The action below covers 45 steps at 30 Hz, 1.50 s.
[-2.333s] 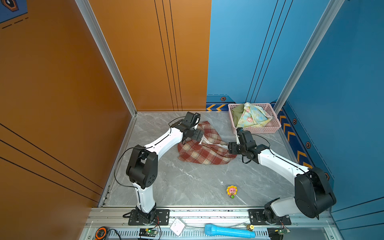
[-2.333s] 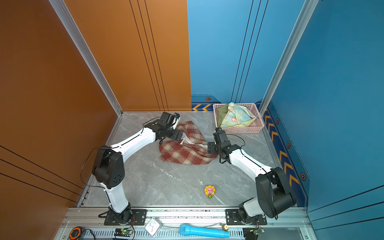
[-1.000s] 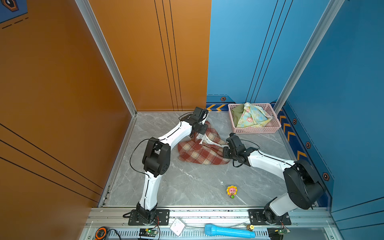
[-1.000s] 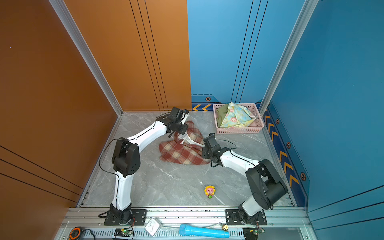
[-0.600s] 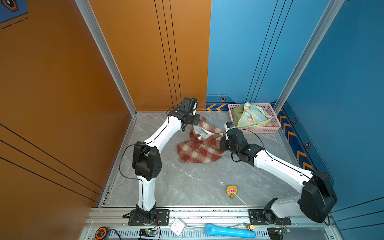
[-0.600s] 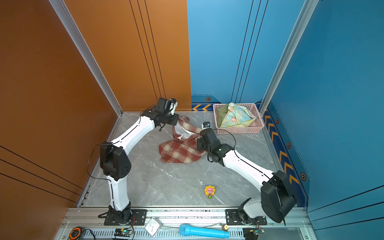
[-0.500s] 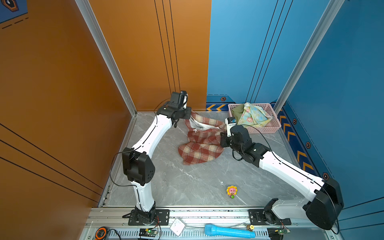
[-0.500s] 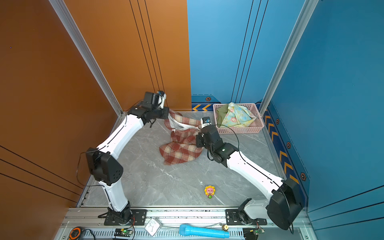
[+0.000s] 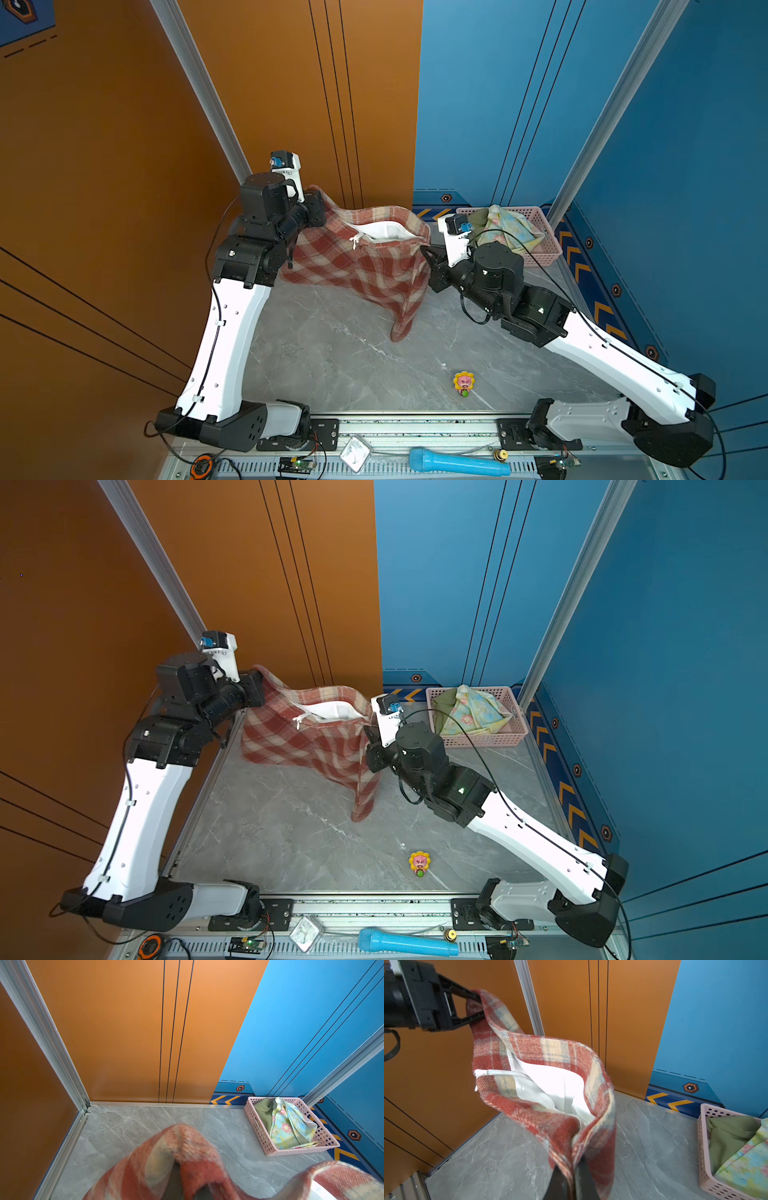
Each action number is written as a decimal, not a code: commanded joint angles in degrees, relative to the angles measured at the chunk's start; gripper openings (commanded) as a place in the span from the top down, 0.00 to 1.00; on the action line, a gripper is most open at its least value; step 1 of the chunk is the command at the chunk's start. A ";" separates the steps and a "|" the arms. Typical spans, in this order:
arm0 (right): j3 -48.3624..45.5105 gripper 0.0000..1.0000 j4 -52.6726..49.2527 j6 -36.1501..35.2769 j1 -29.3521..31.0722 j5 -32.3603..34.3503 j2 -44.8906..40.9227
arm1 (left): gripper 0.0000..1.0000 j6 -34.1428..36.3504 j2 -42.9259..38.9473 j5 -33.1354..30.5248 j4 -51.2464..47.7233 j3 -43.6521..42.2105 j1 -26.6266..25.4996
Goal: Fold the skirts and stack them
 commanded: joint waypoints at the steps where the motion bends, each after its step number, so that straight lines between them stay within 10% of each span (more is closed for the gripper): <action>1: 2.68 1.00 -2.56 6.39 -6.61 -7.31 -1.01 | 1.00 0.11 1.59 -2.60 -0.92 1.59 0.73; 10: 8.35 1.00 9.59 20.13 -29.52 -32.79 25.21 | 0.97 -0.82 27.96 1.25 -2.28 14.62 3.99; 15: 19.63 0.21 3.50 18.56 -31.96 -29.50 39.71 | 0.29 -1.96 50.04 4.02 -13.69 37.82 4.61; 18: 18.51 0.09 -0.58 15.80 -31.88 -26.36 38.87 | 0.21 -1.94 53.08 3.75 -15.36 40.27 4.67; 29: -7.81 0.17 -8.26 14.88 -22.03 -12.68 24.27 | 0.15 -2.16 42.50 -1.54 -15.34 16.87 5.73; 45: -19.55 0.53 -8.85 20.24 -12.71 -9.50 30.16 | 0.15 -4.69 25.38 -2.45 -9.63 -13.79 4.95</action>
